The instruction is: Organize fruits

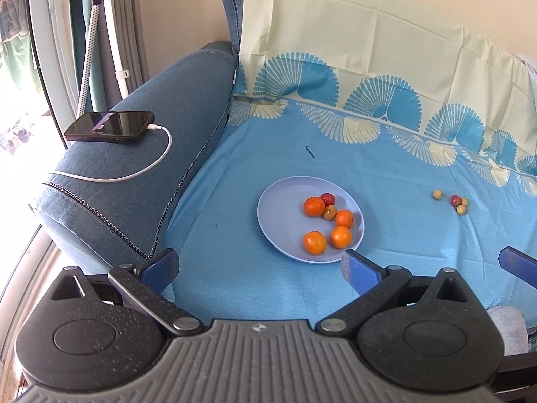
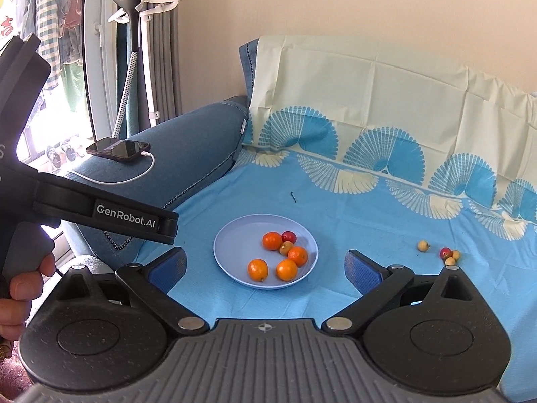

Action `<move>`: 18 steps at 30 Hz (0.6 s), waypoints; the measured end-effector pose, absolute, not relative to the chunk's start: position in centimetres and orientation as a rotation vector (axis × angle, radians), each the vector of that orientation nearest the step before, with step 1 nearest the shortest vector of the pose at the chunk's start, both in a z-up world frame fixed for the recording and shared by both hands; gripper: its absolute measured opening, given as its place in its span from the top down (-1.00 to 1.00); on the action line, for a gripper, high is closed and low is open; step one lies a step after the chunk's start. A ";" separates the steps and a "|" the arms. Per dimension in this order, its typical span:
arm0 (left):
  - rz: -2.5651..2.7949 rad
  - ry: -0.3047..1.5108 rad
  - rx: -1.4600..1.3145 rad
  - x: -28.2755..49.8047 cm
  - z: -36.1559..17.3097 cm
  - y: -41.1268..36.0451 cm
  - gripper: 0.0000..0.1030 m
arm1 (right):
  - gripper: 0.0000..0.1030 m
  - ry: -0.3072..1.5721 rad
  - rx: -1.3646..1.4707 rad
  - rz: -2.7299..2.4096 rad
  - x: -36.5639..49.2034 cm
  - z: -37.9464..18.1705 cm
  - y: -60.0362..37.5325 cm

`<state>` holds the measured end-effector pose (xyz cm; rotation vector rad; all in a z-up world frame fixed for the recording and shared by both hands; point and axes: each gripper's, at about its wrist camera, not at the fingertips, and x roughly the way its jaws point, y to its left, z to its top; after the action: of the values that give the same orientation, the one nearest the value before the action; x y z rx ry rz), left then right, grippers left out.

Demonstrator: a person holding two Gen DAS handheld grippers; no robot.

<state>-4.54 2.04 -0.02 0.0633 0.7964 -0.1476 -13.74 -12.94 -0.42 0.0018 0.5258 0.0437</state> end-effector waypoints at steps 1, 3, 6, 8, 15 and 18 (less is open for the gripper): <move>-0.148 0.797 0.063 -4.5 -0.1 2.1 -0.99 | -0.94 0.526 0.000 0.045 -13.7 -0.4 -12.9; -0.148 0.797 0.063 -4.5 -0.1 2.1 -0.99 | -0.94 0.526 -0.002 0.045 -13.8 -0.4 -12.9; -0.148 0.797 0.062 -4.5 -0.1 2.1 -0.99 | -0.94 0.527 -0.003 0.045 -13.7 -0.4 -12.7; -0.148 0.797 0.062 -4.5 -0.1 2.1 -0.99 | -0.94 0.528 -0.004 0.046 -13.6 -0.4 -12.7; -0.145 0.803 0.061 -4.4 -0.1 2.2 -0.99 | -0.94 0.539 -0.004 0.048 -13.4 -0.5 -12.7; -0.144 0.808 0.064 -4.2 -0.2 2.1 -0.99 | -0.94 0.544 -0.003 0.050 -13.2 -0.6 -12.7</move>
<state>-4.18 2.12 -0.23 0.0641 0.8079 -0.1437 -13.20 -12.68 -0.63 -0.0035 0.5440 0.0497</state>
